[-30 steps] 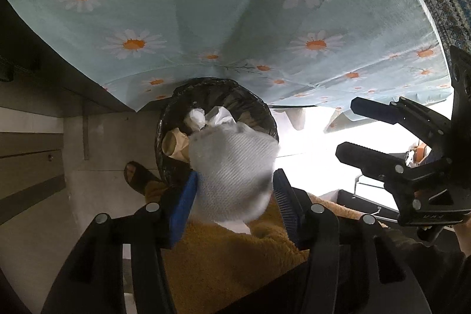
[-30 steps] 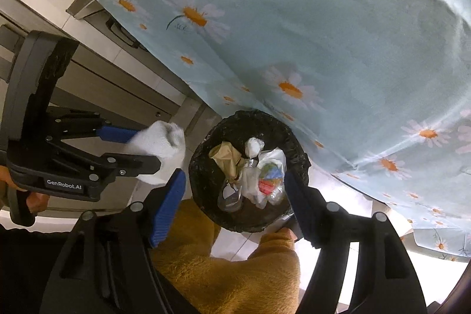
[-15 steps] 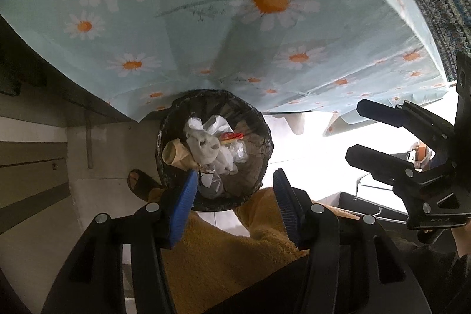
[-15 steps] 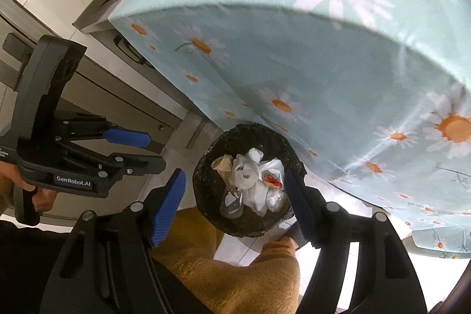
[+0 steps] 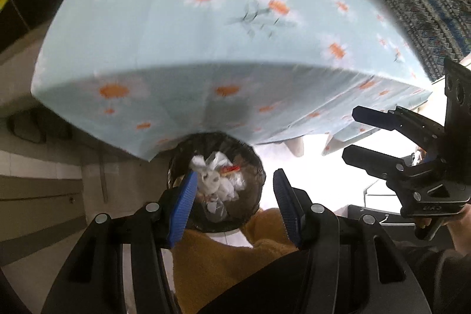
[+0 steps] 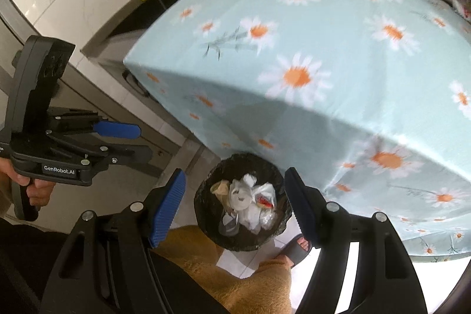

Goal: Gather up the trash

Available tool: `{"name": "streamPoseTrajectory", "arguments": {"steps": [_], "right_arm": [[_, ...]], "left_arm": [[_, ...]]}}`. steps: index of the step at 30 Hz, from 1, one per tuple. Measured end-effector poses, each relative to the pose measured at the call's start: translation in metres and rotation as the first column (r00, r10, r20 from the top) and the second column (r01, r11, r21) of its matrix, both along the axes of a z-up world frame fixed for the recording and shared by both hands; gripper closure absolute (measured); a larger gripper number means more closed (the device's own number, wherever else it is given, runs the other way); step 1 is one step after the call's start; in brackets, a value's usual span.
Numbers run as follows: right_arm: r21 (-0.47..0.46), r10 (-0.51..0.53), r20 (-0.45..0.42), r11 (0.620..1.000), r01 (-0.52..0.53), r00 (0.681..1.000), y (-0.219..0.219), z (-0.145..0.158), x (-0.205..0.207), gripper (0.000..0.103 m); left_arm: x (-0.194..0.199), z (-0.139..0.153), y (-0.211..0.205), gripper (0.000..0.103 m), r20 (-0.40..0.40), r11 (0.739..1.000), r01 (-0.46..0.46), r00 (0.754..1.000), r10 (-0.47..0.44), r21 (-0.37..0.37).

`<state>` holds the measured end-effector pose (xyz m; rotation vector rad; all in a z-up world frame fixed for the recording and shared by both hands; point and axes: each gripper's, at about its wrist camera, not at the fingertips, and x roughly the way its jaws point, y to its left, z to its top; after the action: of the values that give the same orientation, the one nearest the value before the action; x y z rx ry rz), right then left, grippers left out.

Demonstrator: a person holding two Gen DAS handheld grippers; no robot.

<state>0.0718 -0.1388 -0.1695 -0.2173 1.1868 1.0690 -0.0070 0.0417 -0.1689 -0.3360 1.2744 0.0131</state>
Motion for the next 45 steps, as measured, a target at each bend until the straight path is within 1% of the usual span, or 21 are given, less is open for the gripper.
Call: {"name": "streamPoseTrajectory", "arguments": {"steps": [2, 4, 5, 7, 9, 14, 17, 19, 21, 22, 23, 27, 29, 30, 33, 35, 38, 39, 41, 45], "right_arm": [[0.020, -0.020, 0.015, 1.000, 0.020, 1.000, -0.003, 0.013, 0.003, 0.034], [0.040, -0.034, 0.039, 0.999, 0.033, 0.999, -0.006, 0.025, 0.006, 0.034], [0.048, -0.041, 0.056, 0.998, 0.039, 0.998, -0.008, 0.032, 0.007, 0.034], [0.063, -0.057, 0.090, 0.997, 0.052, 0.994, -0.010, 0.044, 0.010, 0.034], [0.084, -0.083, 0.117, 0.994, 0.073, 0.990, -0.013, 0.057, 0.016, 0.034], [0.123, -0.149, 0.176, 0.984, 0.128, 0.973, -0.021, 0.091, 0.031, 0.033], [0.145, -0.188, 0.198, 0.976, 0.161, 0.962, -0.028, 0.116, 0.040, 0.030], [0.159, -0.209, 0.209, 0.971, 0.178, 0.955, -0.032, 0.130, 0.043, 0.025], [0.167, -0.232, 0.225, 0.966, 0.197, 0.946, -0.036, 0.143, 0.047, 0.024], [0.164, -0.238, 0.228, 0.965, 0.204, 0.944, -0.037, 0.146, 0.048, 0.024], [0.166, -0.245, 0.226, 0.963, 0.210, 0.943, -0.039, 0.150, 0.049, 0.024], [0.173, -0.269, 0.230, 0.957, 0.233, 0.935, -0.044, 0.162, 0.052, 0.021], [0.177, -0.277, 0.237, 0.955, 0.239, 0.931, -0.046, 0.168, 0.052, 0.021], [0.178, -0.279, 0.242, 0.954, 0.240, 0.929, -0.046, 0.170, 0.051, 0.020], [0.190, -0.284, 0.260, 0.952, 0.240, 0.923, -0.047, 0.179, 0.051, 0.012], [0.199, -0.296, 0.265, 0.948, 0.248, 0.918, -0.048, 0.186, 0.053, 0.011], [0.201, -0.314, 0.277, 0.943, 0.264, 0.908, -0.049, 0.194, 0.053, 0.009], [0.205, -0.316, 0.285, 0.942, 0.264, 0.905, -0.050, 0.198, 0.052, 0.008], [0.203, -0.321, 0.318, 0.942, 0.267, 0.892, -0.050, 0.205, 0.050, 0.007], [0.210, -0.332, 0.317, 0.938, 0.276, 0.888, -0.052, 0.211, 0.045, 0.005]], "left_arm": [[0.003, 0.014, -0.004, 0.051, 0.027, 1.000, 0.015, 1.000, -0.015, 0.014], [0.006, 0.028, -0.006, 0.051, 0.051, 1.000, 0.020, 0.998, -0.021, 0.010], [0.008, 0.034, -0.006, 0.050, 0.063, 1.000, 0.023, 0.998, -0.023, 0.004], [0.013, 0.049, -0.004, 0.042, 0.099, 1.000, 0.021, 0.995, -0.021, -0.002], [0.018, 0.062, -0.003, 0.041, 0.132, 1.000, 0.022, 0.991, -0.021, -0.008], [0.025, 0.099, -0.006, 0.041, 0.217, 0.999, 0.030, 0.975, -0.038, 0.040], [0.030, 0.121, -0.007, 0.041, 0.262, 0.997, 0.040, 0.964, -0.055, 0.062], [0.032, 0.135, -0.009, 0.041, 0.289, 0.996, 0.045, 0.955, -0.065, 0.076], [0.036, 0.145, -0.011, 0.038, 0.304, 0.995, 0.044, 0.950, -0.068, 0.085], [0.036, 0.149, -0.010, 0.033, 0.311, 0.995, 0.043, 0.948, -0.067, 0.085], [0.037, 0.152, -0.011, 0.032, 0.319, 0.995, 0.043, 0.945, -0.068, 0.085], [0.038, 0.164, -0.014, 0.031, 0.340, 0.996, 0.041, 0.938, -0.067, 0.083], [0.039, 0.169, -0.013, 0.026, 0.350, 0.996, 0.031, 0.935, -0.058, 0.082], [0.039, 0.172, -0.013, 0.026, 0.357, 0.997, 0.024, 0.933, -0.051, 0.078], [0.040, 0.181, -0.015, 0.025, 0.375, 0.997, 0.019, 0.926, -0.045, 0.073], [0.040, 0.187, -0.016, 0.017, 0.384, 0.996, 0.014, 0.922, -0.047, 0.087], [0.040, 0.194, -0.017, 0.013, 0.392, 0.996, 0.001, 0.919, -0.037, 0.091], [0.041, 0.196, -0.017, 0.012, 0.392, 0.996, -0.004, 0.919, -0.033, 0.094], [0.041, 0.199, -0.017, 0.007, 0.396, 0.994, -0.017, 0.918, -0.028, 0.108], [0.041, 0.201, -0.017, 0.007, 0.410, 0.991, -0.035, 0.912, -0.019, 0.126]]}}
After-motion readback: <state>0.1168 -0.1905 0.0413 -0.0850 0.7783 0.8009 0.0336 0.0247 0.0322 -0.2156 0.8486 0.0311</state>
